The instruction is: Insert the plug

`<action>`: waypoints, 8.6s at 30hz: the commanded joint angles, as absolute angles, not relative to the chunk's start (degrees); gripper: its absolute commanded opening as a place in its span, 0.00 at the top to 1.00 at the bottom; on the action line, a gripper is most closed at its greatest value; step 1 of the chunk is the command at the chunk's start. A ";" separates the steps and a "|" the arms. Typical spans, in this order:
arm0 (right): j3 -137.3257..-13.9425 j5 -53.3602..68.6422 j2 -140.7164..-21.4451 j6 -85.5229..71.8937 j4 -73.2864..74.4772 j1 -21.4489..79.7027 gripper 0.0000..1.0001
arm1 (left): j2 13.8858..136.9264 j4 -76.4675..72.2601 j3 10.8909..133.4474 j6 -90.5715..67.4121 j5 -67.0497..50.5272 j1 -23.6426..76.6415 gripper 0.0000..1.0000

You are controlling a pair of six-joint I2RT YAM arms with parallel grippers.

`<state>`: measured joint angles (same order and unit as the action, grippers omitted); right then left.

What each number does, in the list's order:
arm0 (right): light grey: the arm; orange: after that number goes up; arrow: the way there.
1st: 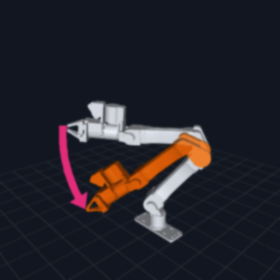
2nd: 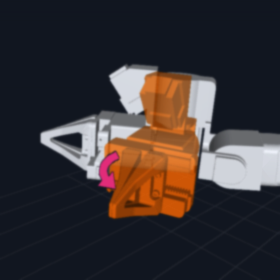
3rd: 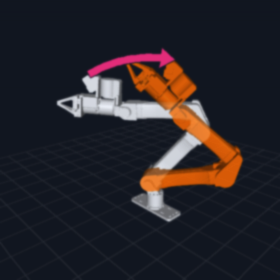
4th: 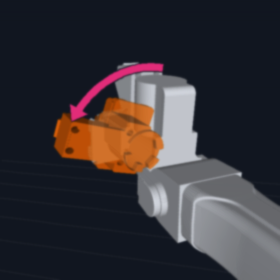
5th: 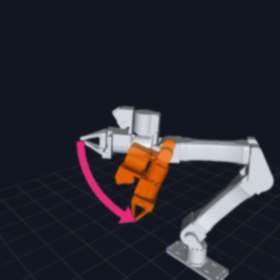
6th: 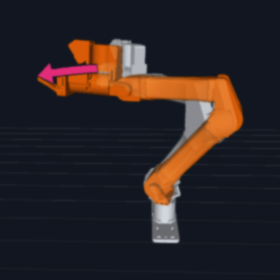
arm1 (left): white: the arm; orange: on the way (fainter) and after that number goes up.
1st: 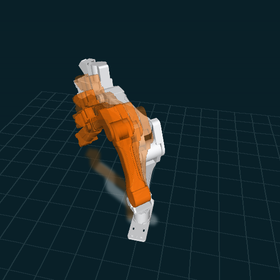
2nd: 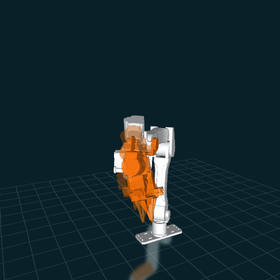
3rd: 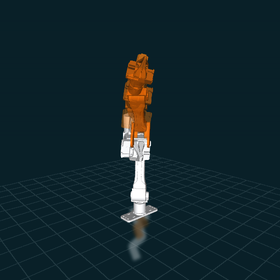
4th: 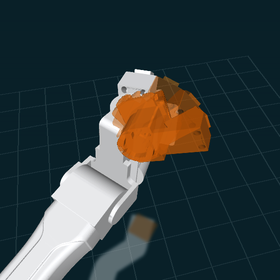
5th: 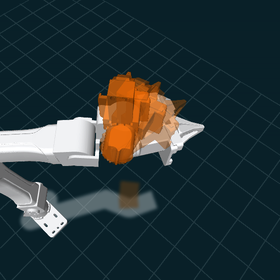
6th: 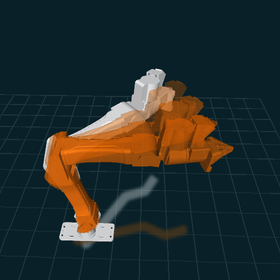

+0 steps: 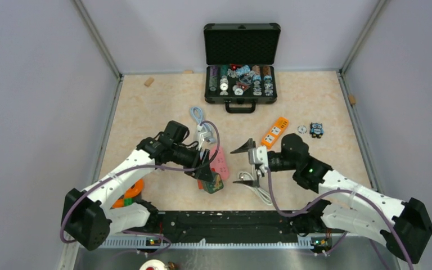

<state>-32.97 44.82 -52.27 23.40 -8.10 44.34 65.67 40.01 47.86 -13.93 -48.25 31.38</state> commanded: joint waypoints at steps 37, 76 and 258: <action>-37.20 18.42 -68.48 44.68 -16.54 70.01 1.00 | 59.50 35.55 47.03 -12.84 -48.04 30.74 0.21; -34.04 -6.11 -55.71 -19.78 3.58 45.95 1.00 | 77.24 43.62 54.30 -47.56 20.31 54.51 0.01; -23.66 44.81 -91.32 20.38 -39.17 37.80 1.00 | 74.93 30.41 45.53 -25.93 -12.34 32.15 0.40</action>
